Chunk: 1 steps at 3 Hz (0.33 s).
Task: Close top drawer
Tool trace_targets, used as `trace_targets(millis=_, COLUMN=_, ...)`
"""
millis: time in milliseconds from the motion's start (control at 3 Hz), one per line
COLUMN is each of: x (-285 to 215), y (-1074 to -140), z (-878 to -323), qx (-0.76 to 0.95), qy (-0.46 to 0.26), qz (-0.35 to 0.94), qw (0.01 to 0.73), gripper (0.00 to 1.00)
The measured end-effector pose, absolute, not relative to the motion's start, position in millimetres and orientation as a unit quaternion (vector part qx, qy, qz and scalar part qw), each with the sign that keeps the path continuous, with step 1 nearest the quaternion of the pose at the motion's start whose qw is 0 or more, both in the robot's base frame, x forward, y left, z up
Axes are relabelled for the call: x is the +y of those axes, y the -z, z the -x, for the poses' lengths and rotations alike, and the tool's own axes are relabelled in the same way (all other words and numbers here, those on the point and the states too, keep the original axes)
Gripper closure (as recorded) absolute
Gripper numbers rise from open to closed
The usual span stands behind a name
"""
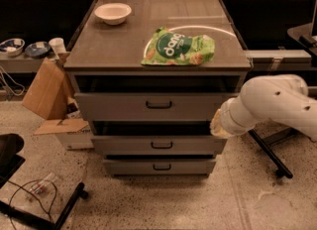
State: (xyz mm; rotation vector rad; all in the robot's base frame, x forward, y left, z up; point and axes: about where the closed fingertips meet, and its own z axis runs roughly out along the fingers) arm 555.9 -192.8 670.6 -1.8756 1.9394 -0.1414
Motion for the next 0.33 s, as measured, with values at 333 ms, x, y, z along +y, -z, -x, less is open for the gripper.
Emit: trace_targets(millis=333, x=-230.2, y=-771.6, z=-528.5, qx=0.664, qy=0.111, qz=0.722, qw=0.157, gripper=1.00)
